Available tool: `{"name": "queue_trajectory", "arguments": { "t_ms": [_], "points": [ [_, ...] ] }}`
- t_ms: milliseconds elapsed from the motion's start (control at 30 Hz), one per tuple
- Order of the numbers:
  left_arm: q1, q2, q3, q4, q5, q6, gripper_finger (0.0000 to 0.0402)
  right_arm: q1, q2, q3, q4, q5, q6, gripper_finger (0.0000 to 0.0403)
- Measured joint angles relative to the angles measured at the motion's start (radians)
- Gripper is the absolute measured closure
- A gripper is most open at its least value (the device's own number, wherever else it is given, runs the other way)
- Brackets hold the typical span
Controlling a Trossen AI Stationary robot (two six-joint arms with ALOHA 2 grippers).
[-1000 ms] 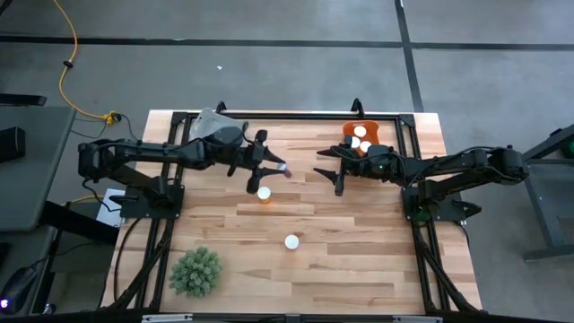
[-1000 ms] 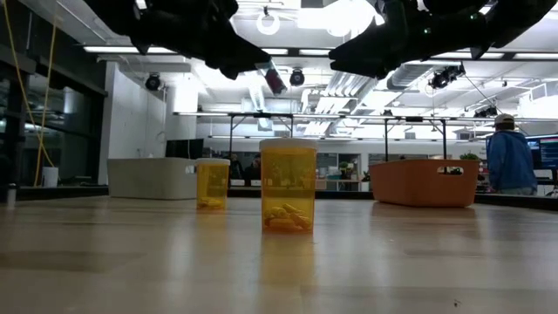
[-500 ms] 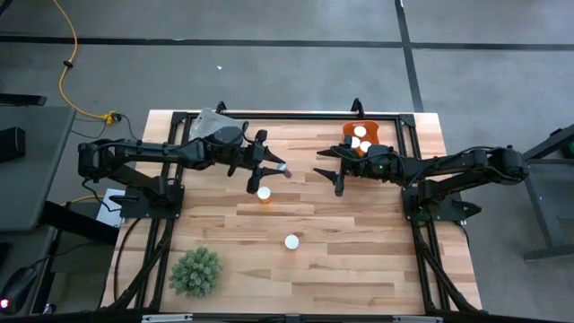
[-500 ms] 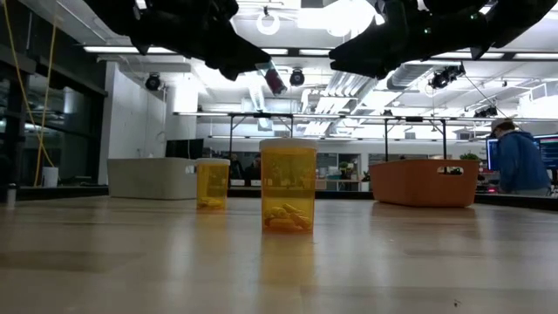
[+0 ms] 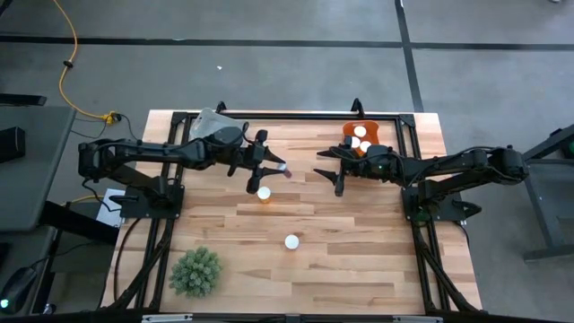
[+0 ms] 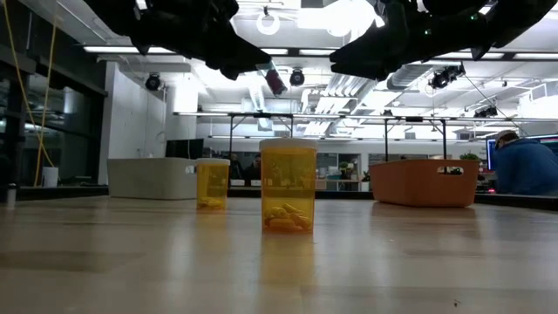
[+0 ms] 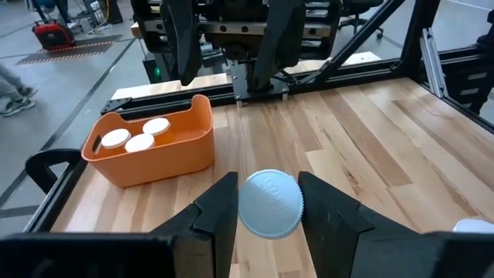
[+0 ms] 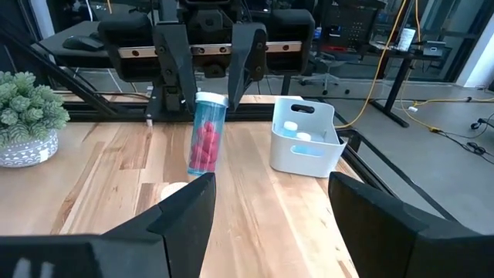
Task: Pick and place medicine bottles into bin by pill shape (circle, oval)
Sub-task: Put the blue capsule bottle into the orange bin
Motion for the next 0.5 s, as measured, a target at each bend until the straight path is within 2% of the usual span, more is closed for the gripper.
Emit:
{"name": "queue_trajectory", "arguments": {
  "t_ms": [133,300,400,500],
  "points": [
    [-0.019,0.030,-0.001,0.007,-0.008,-0.026,0.0287,0.000,0.000,0.000,0.002,-0.033,0.024,0.0158],
    [-0.073,0.125,-0.001,0.147,-0.016,-0.053,0.0287,0.000,0.000,0.000,0.024,-0.135,0.052,0.0158],
    [-0.109,0.180,0.000,0.233,-0.111,-0.078,0.0287,0.006,0.000,0.000,0.024,-0.161,0.093,0.0158],
    [-0.138,0.210,0.028,0.214,-0.208,-0.062,0.0287,0.016,0.000,0.000,0.022,-0.169,0.129,0.0158]
  ]
}}
